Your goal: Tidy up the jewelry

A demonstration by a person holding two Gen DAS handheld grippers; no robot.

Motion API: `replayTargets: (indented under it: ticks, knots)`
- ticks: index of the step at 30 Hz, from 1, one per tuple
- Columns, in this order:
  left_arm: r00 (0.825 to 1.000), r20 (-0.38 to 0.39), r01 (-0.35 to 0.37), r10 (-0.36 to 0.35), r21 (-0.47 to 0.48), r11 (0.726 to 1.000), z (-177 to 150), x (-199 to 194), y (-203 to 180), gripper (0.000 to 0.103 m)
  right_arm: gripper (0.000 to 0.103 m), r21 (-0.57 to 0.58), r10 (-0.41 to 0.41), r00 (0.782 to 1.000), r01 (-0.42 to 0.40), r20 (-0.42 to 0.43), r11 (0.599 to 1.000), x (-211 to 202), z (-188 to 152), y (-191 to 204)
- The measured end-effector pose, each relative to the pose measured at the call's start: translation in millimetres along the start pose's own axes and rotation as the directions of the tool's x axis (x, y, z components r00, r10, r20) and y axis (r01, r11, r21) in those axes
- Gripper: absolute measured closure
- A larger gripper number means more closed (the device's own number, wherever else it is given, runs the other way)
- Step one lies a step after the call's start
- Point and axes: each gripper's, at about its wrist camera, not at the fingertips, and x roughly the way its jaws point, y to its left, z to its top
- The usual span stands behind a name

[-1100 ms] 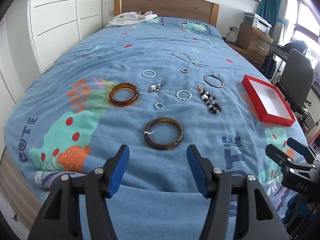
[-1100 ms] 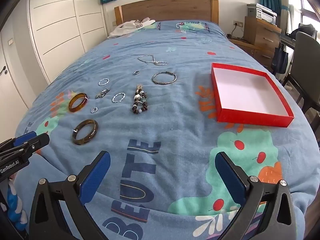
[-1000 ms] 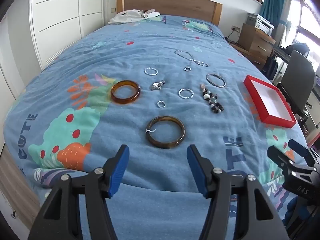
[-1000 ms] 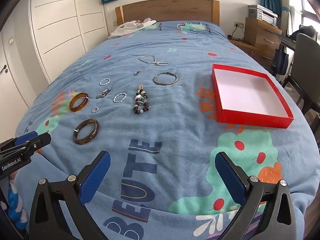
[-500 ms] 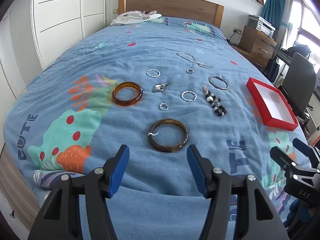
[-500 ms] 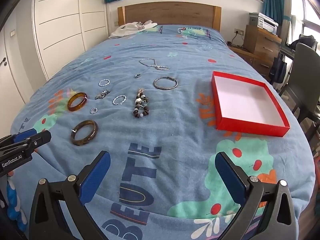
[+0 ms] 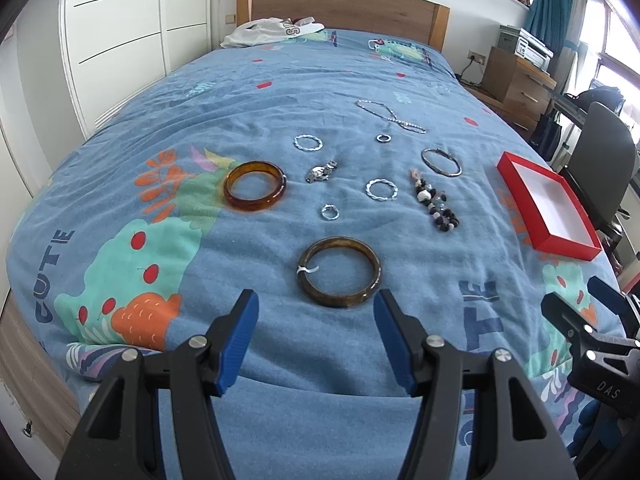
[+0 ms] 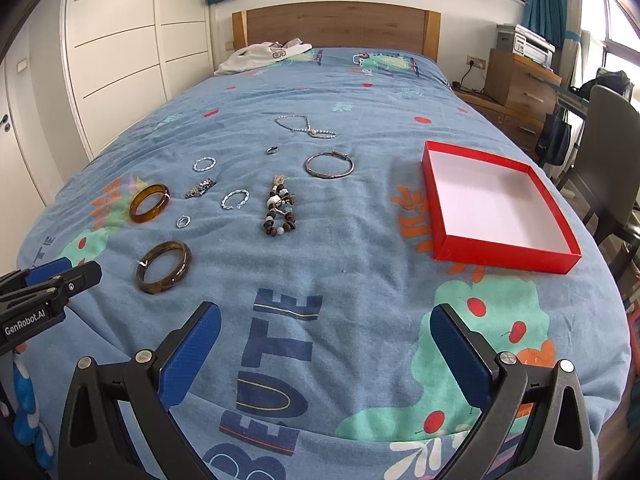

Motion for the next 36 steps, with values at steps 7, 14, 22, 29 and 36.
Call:
replayTargets:
  ticks: [7, 14, 22, 29, 36]
  knots:
    - [1.0, 0.005, 0.0, 0.0, 0.028, 1.0, 1.5, -0.2, -8.5, 0.045, 0.001, 0.011, 0.006, 1.0, -0.006, 0.004, 1.0, 0.7, 2.6, -0.7]
    - [1.0, 0.006, -0.003, 0.003, 0.053, 0.999, 3.6, -1.5, -13.2, 0.045, 0.001, 0.012, 0.011, 1.0, -0.011, -0.004, 1.0, 5.5, 2.3, 2.2]
    - [1.0, 0.011, -0.004, 0.004, 0.068, 0.998, 5.3, -0.8, -15.8, 0.045, 0.001, 0.021, 0.011, 1.0, -0.011, -0.009, 1.0, 8.7, 3.6, 2.0]
    - [0.999, 0.04, -0.009, 0.005, 0.093, 0.996, 8.4, -5.8, -19.6, 0.045, 0.001, 0.023, 0.001, 1.0, -0.001, -0.001, 1.0, 8.8, 5.2, 0.5]
    - [0.997, 0.07, 0.0, -0.008, 0.106, 0.994, 11.2, -9.6, -22.7, 0.045, 0.001, 0.012, 0.005, 1.0, -0.005, 0.007, 1.0, 10.4, 7.0, 2.2]
